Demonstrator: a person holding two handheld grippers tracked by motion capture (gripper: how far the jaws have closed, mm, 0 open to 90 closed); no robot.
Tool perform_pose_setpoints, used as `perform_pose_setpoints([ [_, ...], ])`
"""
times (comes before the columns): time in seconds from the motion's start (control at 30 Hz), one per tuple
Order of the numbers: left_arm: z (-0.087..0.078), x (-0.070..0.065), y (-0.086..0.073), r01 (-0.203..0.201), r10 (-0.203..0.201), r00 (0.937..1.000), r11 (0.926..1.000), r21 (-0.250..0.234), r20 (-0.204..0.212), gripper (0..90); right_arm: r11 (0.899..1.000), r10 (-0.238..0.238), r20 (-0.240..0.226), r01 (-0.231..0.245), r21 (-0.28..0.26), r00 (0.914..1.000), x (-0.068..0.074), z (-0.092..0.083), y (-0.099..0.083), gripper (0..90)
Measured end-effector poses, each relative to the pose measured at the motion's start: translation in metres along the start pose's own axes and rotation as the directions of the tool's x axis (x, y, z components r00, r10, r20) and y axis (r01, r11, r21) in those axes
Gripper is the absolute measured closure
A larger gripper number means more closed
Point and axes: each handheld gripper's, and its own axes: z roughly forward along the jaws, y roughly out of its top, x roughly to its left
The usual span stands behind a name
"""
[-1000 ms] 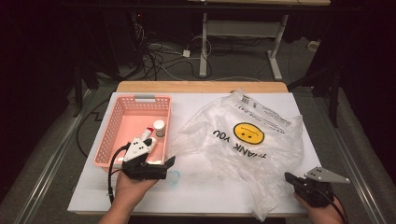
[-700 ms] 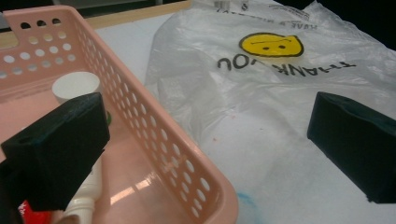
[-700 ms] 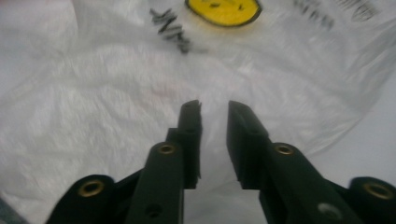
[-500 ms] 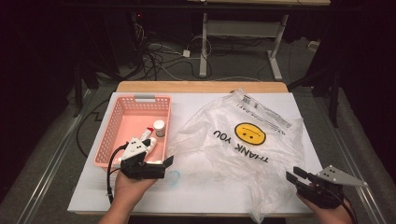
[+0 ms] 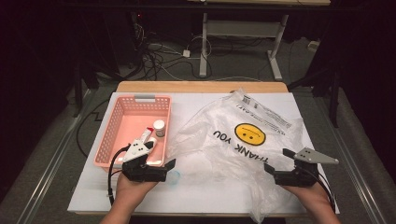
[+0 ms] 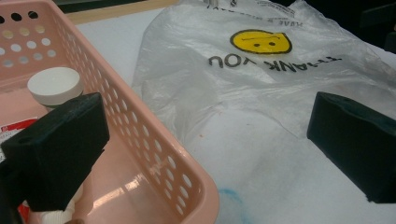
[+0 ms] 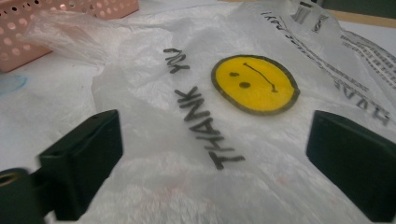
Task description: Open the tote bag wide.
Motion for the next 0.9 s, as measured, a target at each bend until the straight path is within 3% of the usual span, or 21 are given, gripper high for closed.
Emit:
perform_pose_setpoints([
  [0.1,0.0,-0.002,-0.001,-0.013,0.013,0.9999,0.9999,-0.003,-0.007,0.0,1.0,0.011,0.001,-0.011,0.009,0.9999,0.0,0.009,0.007,0.2],
  [0.27,-0.002,-0.003,-0.003,-0.018,0.018,0.9998,0.9998,-0.006,-0.002,0.0,1.0,-0.012,-0.003,0.012,-0.014,0.9999,0.001,0.023,0.022,0.2],
  [0.47,-0.013,0.002,-0.009,0.003,-0.003,0.9998,0.9999,-0.01,-0.02,0.0,0.999,-0.033,-0.012,0.033,-0.025,0.9994,0.004,0.039,0.04,0.3],
  [0.53,-0.014,0.003,-0.012,0.006,-0.006,0.9998,1.0,-0.003,-0.016,0.0,0.999,-0.034,-0.029,0.033,-0.029,0.999,0.005,0.046,0.046,0.3],
  [0.67,-0.018,0.002,-0.016,-0.007,0.007,1.0,1.0,-0.002,-0.002,0.0,0.998,0.007,-0.085,-0.013,-0.061,0.9963,0.012,0.06,0.053,4.2],
  [0.73,-0.02,0.001,-0.017,-0.011,0.011,0.9999,0.9999,-0.004,-0.012,0.0,0.999,-0.04,-0.101,0.036,-0.038,0.994,0.02,0.066,0.057,4.8],
  [0.9,-0.021,0.001,-0.018,-0.003,0.003,0.9996,0.9999,-0.01,-0.027,0.0,0.997,-0.079,-0.155,0.081,0.006,0.9847,0.032,0.077,0.057,9.6],
])
